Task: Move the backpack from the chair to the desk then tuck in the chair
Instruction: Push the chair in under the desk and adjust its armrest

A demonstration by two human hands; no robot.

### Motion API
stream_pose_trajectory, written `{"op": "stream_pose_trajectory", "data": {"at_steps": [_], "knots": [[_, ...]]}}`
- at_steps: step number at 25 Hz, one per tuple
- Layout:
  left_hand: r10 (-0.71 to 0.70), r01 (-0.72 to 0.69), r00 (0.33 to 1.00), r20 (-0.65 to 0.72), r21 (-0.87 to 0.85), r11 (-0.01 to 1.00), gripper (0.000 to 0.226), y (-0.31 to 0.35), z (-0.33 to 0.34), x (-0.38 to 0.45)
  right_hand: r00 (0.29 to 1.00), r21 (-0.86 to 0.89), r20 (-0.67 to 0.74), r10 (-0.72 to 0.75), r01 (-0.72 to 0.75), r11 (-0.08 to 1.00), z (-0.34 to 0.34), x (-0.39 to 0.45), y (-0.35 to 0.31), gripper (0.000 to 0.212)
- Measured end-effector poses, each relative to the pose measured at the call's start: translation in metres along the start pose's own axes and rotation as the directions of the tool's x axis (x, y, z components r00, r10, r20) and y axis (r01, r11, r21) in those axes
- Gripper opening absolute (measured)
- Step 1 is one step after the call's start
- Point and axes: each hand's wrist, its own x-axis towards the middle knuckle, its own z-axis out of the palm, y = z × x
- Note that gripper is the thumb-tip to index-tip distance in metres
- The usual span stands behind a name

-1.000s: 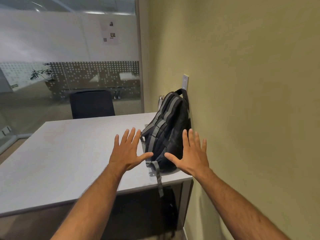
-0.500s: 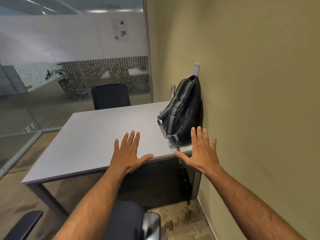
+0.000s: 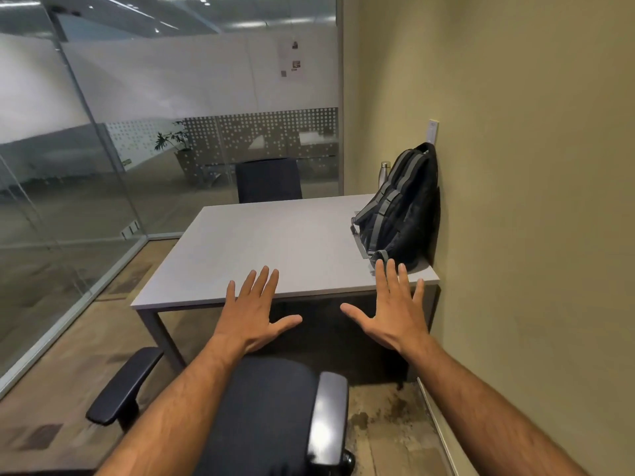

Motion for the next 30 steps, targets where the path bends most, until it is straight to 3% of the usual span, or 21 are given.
{"op": "stream_pose_trajectory", "data": {"at_steps": [9,18,27,30], "knots": [[-0.099,0.099,0.995,-0.016,-0.007,0.995,0.127,-0.133,-0.009,-0.091,0.993,0.029,0.07,-0.091,0.089,0.996,0.033,-0.054,-0.136,0.123],[0.019,-0.015,0.999,0.05,-0.09,0.996,0.129,-0.27,-0.007,-0.151,0.998,0.013,0.055,0.012,-0.013,1.0,0.068,-0.111,-0.291,0.12],[0.157,-0.125,0.974,0.165,-0.189,0.974,0.137,-0.285,-0.013,-0.236,0.992,0.019,0.117,0.039,-0.041,0.999,0.051,-0.208,-0.342,0.122],[0.203,-0.15,0.953,0.226,-0.231,0.961,0.126,-0.279,-0.017,-0.268,0.983,0.046,0.183,-0.001,-0.008,0.999,0.039,-0.247,-0.346,0.127]]}}
